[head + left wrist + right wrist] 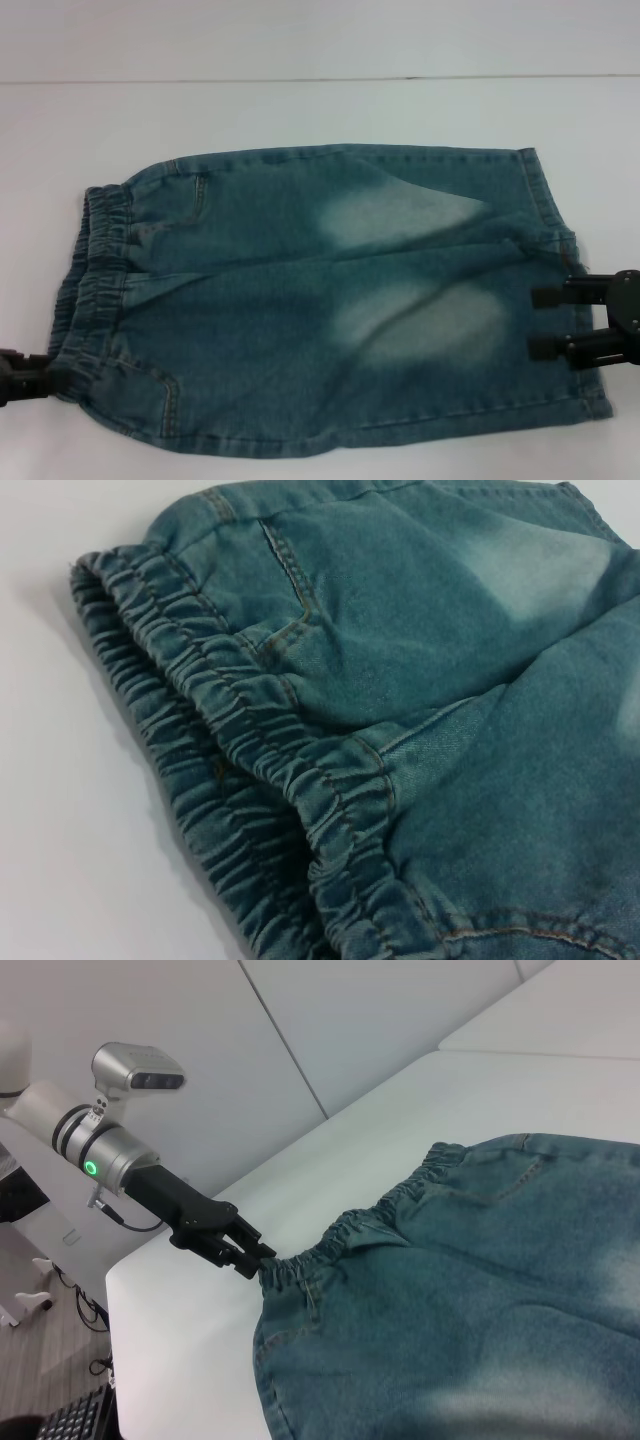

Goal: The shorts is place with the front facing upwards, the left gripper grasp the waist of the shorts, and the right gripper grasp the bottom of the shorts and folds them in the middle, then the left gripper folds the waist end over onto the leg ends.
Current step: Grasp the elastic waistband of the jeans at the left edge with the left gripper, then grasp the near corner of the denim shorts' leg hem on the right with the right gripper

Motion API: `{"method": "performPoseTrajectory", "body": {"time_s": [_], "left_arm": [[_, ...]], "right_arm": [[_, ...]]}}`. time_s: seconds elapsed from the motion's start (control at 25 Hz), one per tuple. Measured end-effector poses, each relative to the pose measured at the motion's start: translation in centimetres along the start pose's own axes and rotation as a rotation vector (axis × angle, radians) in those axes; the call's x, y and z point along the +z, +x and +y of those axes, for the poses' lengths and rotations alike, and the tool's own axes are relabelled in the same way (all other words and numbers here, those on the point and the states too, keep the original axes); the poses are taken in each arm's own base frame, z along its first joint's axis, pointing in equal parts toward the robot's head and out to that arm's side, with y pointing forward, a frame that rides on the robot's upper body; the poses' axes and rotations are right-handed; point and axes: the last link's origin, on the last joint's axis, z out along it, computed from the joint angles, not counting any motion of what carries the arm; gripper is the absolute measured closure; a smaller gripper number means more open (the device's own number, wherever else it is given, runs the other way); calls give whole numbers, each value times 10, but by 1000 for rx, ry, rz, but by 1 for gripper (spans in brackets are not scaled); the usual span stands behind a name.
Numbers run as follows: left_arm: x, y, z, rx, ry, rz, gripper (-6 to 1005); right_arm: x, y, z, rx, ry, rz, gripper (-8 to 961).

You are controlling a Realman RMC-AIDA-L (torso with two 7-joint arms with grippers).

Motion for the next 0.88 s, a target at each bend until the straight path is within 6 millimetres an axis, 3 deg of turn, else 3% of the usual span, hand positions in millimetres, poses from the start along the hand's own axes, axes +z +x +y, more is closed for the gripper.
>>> {"method": "performPoseTrajectory", "body": {"time_s": [0.32,0.64,0.88], "left_arm": [[1,1,1,-2,-5,-1,587],[2,3,3,-5,-21,6,978],[1,15,6,-33,-48,10,978]], "right_arm": [[-1,-1,0,-2,1,1,52],[-2,-5,-3,23,12,-11,61],[-18,-26,-11,102,89,15,68]]}}
